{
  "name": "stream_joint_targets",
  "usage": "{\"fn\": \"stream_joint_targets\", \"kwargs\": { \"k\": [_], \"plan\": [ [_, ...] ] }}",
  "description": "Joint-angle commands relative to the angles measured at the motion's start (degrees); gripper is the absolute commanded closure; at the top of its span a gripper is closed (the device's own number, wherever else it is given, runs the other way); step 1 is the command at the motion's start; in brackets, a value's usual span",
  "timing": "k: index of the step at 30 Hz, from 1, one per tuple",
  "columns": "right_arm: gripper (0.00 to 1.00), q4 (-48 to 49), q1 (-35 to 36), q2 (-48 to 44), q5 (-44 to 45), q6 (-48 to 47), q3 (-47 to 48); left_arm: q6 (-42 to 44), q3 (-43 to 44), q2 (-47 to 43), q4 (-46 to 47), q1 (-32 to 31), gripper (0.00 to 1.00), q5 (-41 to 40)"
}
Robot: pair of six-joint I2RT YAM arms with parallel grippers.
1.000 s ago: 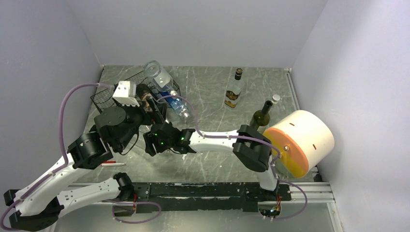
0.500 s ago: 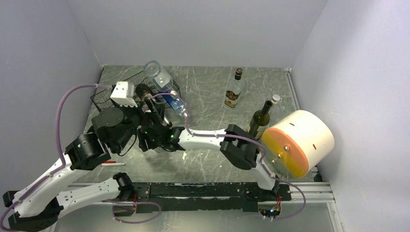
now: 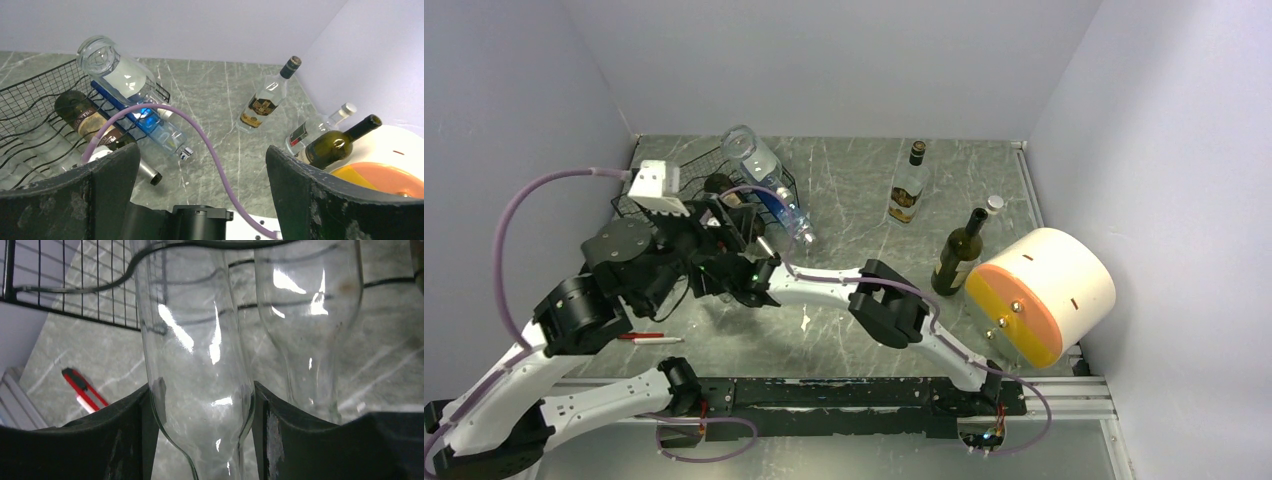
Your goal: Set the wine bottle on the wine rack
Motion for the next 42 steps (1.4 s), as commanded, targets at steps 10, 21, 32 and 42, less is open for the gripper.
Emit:
{"fn": "stream_joint_targets", "kwargs": {
  "k": [10,21,32,42],
  "plan": [
    [0.89,2.32,-0.08,10.46,6.73,2.78,18.44,1.10,2.10,-5.36,-4.63,0.16,0.03,2.09],
    [0.76,2.76,0.00,15.64,9.43,3.81,25.61,1.10,1.07,-6.37,-5.05,0.16,0.00,1.18],
    [0.58,7.63,-0.07,16.79,8.13,4.06,23.72,1.06,0.95,-5.80,-5.82,0.15,0.00,0.13],
    [0.38,8.07,0.00,17.17,8.26,5.21,22.30,0.58,-0.24,-7.92,-5.13,0.16,0.00,-0.46]
  ]
}}
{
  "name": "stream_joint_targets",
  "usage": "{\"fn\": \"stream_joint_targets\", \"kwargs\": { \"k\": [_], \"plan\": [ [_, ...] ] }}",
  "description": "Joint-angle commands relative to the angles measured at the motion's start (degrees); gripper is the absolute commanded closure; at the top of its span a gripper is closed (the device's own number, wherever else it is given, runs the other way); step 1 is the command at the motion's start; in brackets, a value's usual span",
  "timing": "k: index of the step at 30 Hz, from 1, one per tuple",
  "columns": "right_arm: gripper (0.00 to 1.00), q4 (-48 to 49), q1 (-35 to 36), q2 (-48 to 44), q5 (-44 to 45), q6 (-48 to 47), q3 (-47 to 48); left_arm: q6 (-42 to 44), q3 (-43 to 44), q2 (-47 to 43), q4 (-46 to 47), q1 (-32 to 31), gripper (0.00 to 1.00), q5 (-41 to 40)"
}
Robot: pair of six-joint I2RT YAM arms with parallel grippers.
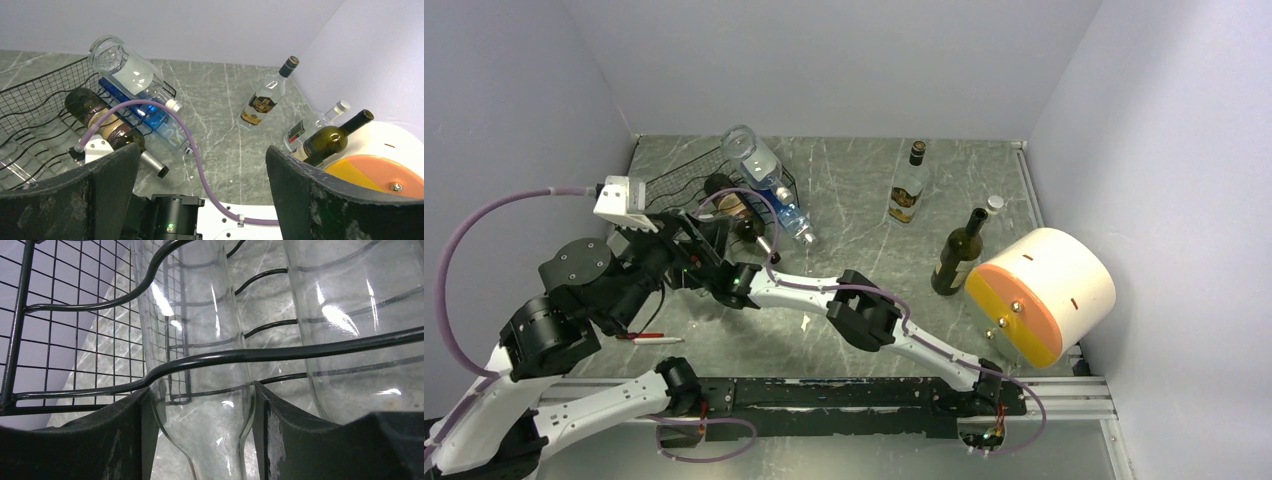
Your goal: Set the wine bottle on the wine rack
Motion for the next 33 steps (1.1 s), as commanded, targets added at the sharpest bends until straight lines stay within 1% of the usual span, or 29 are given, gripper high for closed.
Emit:
{"fn": "stream_joint_targets", "kwargs": {
  "k": [1,9,16,20,24,26,33],
  "plan": [
    [0.37,5.77,-0.50,0.38,2.19,1.46,0.16,0.53,-0.58,-1.41,-0.06,0.12,0.00,-1.23],
    [0.28,5.07,-0.71,0.16,1.54,1.74,-0.50,0.24,-0.69,-2.18,-0.33,0.16,0.00,-1.75],
    [0.27,4.97,-0.85,-1.56,1.13,0.38,-2.07,0.29,-0.43,-2.15,-0.41,0.16,0.00,-1.62],
    [0.26,7.99,-0.79,-5.80,0.35,-1.06,-7.29,0.58,0.11,-1.95,-0.32,0.16,0.00,-1.35],
    [0.23,12.14,-0.72,-10.75,-0.55,-2.49,-13.14,1.08,1.25,-1.64,0.39,0.11,0.00,-0.73],
    [0.21,13.37,-0.65,-12.75,-1.27,-3.02,-15.38,3.50,1.77,-1.50,0.82,0.16,0.00,-0.60],
    [0.19,17.86,-0.45,-19.17,-3.43,-3.84,-23.53,5.19,3.38,-1.27,2.08,0.13,0.00,-0.22]
  ]
}}
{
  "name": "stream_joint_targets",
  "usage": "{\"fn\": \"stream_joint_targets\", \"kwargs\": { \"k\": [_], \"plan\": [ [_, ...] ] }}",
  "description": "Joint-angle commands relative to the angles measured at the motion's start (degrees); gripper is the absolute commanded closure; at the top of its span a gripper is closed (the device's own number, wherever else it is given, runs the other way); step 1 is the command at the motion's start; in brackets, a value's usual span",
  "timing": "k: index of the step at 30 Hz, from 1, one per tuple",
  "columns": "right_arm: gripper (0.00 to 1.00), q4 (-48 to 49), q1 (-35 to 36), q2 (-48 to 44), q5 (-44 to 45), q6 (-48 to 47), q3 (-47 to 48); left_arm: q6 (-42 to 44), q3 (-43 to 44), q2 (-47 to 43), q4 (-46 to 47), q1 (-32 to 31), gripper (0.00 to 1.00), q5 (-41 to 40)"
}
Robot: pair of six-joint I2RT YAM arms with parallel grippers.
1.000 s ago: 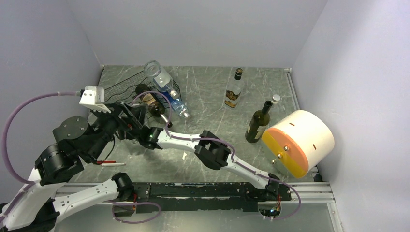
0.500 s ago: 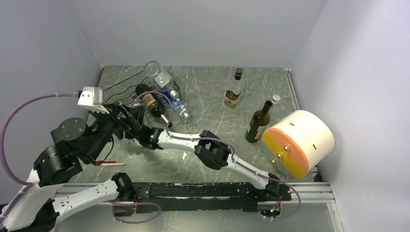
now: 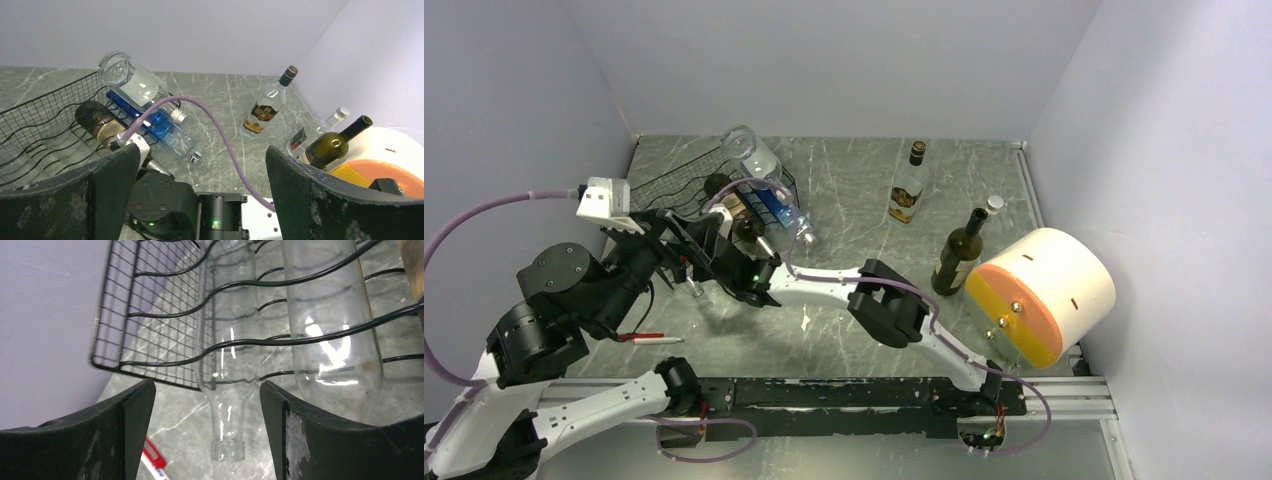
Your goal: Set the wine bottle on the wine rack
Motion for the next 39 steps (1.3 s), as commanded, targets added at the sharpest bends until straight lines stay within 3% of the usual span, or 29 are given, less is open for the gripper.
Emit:
{"fn": "stream_joint_targets", "kwargs": {
  "k": [1,10,16,20,25,32,39],
  "plan": [
    [0.19,6.20,0.15,-6.67,-0.99,-1.77,-5.53,2.64,2.44,0.20,1.96,0.16,0.00,0.62],
    [0.23,10.32,-0.02,-21.10,9.18,-6.65,-23.91,2.73,0.16,-0.75,3.94,0.15,0.00,2.54],
    [0.23,4.10,-1.27,-33.82,18.97,-9.55,-35.81,0.18,-5.93,-2.06,5.67,0.07,0.00,1.15],
    [0.23,-5.31,-4.46,-42.07,19.85,-10.22,-37.84,2.15,-12.49,-3.62,12.27,0.15,0.00,0.22],
    [0.23,-16.57,-10.77,-51.79,20.98,-11.13,-40.26,3.31,-13.73,-2.43,15.02,0.16,0.00,-0.64],
    [0.21,-18.65,-20.08,-63.99,25.90,-23.33,-44.52,5.68,-15.02,0.91,19.07,0.16,0.00,-0.44],
    [0.17,-20.71,-31.54,-63.17,21.87,-27.16,-42.47,4.21,-13.04,5.39,17.50,0.16,0.00,-1.99]
  ]
}}
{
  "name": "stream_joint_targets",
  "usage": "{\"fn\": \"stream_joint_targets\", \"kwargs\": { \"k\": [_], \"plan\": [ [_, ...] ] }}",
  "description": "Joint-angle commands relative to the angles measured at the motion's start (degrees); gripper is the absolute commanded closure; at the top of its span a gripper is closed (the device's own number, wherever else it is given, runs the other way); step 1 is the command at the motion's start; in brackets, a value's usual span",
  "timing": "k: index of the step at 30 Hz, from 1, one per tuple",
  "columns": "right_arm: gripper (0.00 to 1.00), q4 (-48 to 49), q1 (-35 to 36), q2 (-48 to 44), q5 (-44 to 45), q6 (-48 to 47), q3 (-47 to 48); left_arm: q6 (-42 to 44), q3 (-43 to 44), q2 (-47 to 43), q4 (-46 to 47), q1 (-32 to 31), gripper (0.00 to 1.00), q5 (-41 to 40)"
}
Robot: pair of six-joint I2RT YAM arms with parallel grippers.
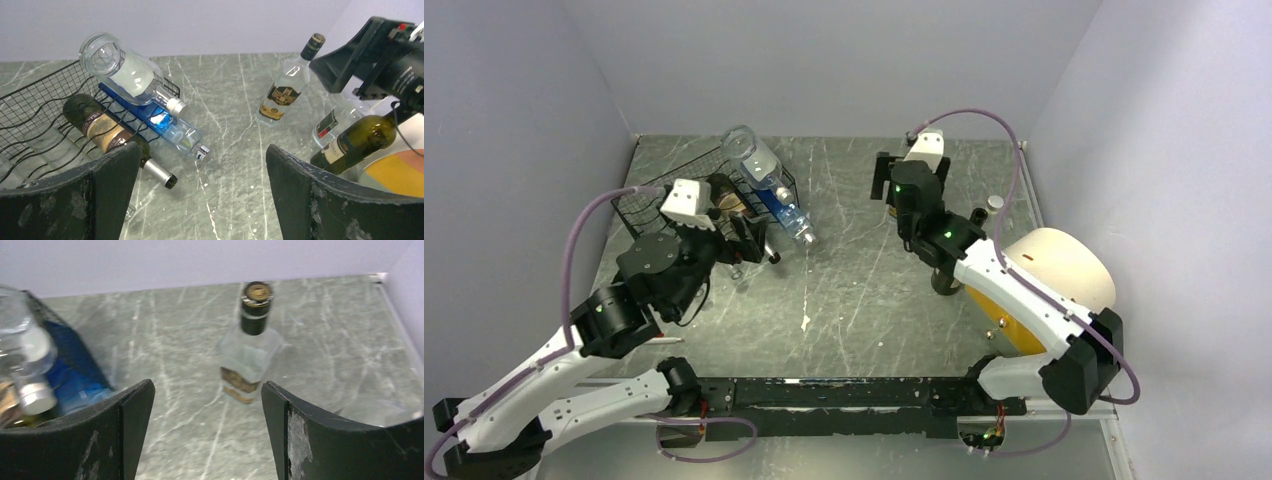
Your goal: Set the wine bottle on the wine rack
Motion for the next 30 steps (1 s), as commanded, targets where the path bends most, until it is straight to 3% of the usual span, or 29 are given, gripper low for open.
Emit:
{"fn": "stream_joint_targets", "kwargs": {
  "k": [1,6,10,18,26,30],
  "plan": [
    [0.17,-4.29,-6.76,2.68,-2.91,-2.87,2.54,0.11,1.20,1.57,1.84,0.16,0.00,-1.74],
    [0.17,-4.88,-11.41,6.91,-8.49,-3.07,6.37,-0.36,1.81,3.29,1.84,0.12,0.00,-0.60],
    [0.18,-6.76,-13.57,11.19,-7.59,-0.99,10.62,0.02,1.90,4.04,1.64,0.16,0.00,0.78],
    [0.30,-6.50,-17.15,17.12,-7.15,-1.57,14.47,0.66,0.43,3.35,3.24,0.16,0.00,2.60],
    [0.55,-0.28,-17.21,15.88,-10.79,-6.92,10.22,3.26,-0.79,4.77,5.47,0.11,0.00,7.13],
    [0.81,-0.18,-17.23,14.93,-13.07,-7.87,9.61,3.59,-0.89,6.40,6.17,0.16,0.01,7.42]
  ]
}}
